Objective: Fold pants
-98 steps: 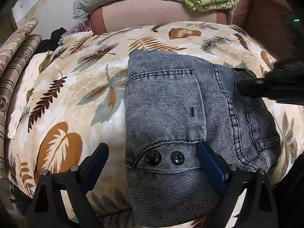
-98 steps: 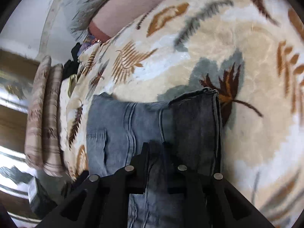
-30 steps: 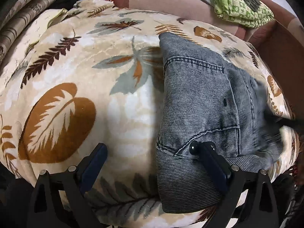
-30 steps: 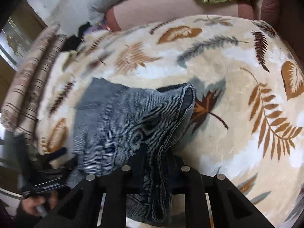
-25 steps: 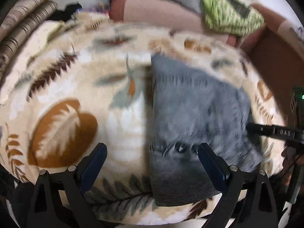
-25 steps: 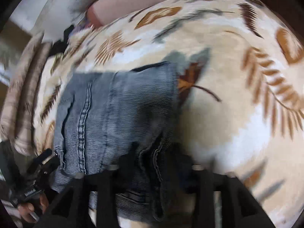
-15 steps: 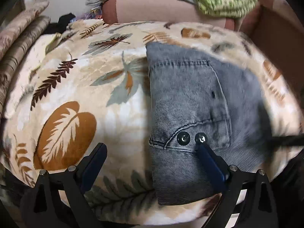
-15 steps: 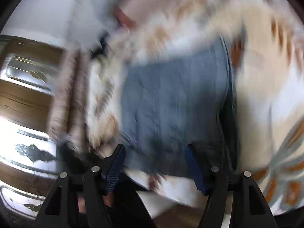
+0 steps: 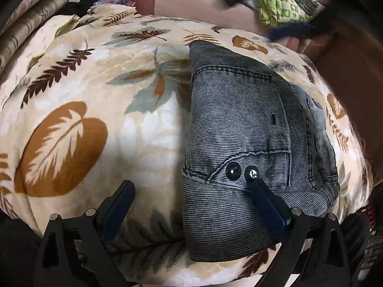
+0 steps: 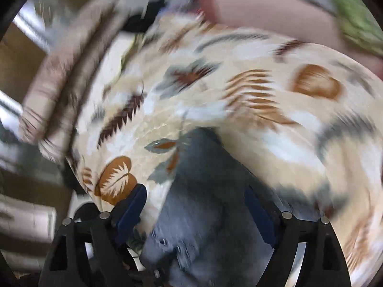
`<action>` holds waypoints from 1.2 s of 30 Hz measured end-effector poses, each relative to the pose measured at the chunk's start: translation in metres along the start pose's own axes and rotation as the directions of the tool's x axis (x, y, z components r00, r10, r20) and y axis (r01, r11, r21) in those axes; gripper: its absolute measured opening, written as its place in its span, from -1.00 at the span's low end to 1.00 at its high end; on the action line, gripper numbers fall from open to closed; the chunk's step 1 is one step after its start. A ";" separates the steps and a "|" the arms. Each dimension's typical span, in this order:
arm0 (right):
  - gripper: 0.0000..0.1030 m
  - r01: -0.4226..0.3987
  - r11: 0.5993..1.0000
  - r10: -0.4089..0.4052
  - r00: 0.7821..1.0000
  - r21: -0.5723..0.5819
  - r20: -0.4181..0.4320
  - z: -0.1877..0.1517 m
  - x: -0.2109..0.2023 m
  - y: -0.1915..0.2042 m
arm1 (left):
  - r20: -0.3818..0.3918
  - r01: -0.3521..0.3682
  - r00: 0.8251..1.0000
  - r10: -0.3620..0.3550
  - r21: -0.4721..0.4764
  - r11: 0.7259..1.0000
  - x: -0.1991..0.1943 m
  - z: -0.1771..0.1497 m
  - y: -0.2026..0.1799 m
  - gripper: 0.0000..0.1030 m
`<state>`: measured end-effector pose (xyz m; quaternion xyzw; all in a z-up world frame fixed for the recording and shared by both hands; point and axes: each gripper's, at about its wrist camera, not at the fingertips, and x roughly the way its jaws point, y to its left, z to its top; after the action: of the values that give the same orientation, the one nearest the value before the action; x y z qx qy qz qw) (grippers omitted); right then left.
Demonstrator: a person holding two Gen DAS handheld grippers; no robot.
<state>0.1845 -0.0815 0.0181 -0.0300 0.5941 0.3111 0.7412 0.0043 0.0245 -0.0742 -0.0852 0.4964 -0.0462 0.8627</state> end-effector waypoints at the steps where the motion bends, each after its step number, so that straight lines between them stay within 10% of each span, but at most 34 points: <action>1: 0.67 0.048 0.999 -0.049 0.998 -0.023 -0.043 0.015 0.015 0.007 | 0.006 -0.002 1.000 0.002 0.002 1.000 0.000 -0.001 0.000 0.90; 5: 0.49 0.127 0.991 -0.135 0.961 -0.048 -0.241 0.054 0.077 0.015 | 0.020 0.015 1.000 -0.015 0.005 1.000 0.001 0.001 0.001 0.91; 6: -0.44 0.116 0.992 -0.127 0.947 -0.055 -0.294 0.055 0.091 0.014 | 0.022 0.022 1.000 -0.022 0.003 1.000 0.002 0.001 0.003 0.91; 7: -0.62 0.127 0.988 -0.148 0.931 -0.085 -0.333 0.052 0.101 0.014 | 0.026 0.025 0.999 -0.025 0.001 1.000 0.001 0.000 0.004 0.91; 13: -0.68 0.222 0.974 -0.211 0.958 0.039 -0.197 0.059 0.083 -0.023 | 0.040 0.029 0.999 -0.029 0.001 1.000 0.001 -0.002 0.005 0.92; 21: -0.63 0.046 0.993 -0.041 0.998 0.106 -0.051 0.031 0.035 -0.010 | 0.042 0.025 0.999 -0.024 -0.007 1.000 -0.002 -0.004 0.003 0.92; 26: -0.63 0.189 0.982 -0.188 0.972 -0.008 -0.140 0.011 0.062 -0.007 | 0.040 0.017 0.999 -0.017 -0.010 1.000 -0.002 -0.003 0.003 0.92; 29: -0.69 0.389 0.921 -0.388 0.921 0.025 -0.045 0.019 0.044 -0.026 | 0.040 0.019 0.999 -0.019 -0.009 1.000 -0.003 -0.003 0.003 0.93; 33: -0.67 0.146 0.984 -0.149 0.989 0.102 0.019 0.009 0.015 -0.023 | 0.043 0.021 0.999 -0.020 -0.010 1.000 -0.001 -0.003 0.003 0.93; 36: -0.64 -0.015 0.998 0.018 0.999 0.068 -0.032 -0.009 0.018 -0.008 | 0.045 0.024 0.999 -0.023 -0.010 1.000 -0.001 -0.003 0.004 0.94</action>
<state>0.1824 -0.0841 -0.0035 -0.0049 0.6165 0.2964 0.7294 0.0008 0.0280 -0.0757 -0.0967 0.4762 -0.0516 0.8725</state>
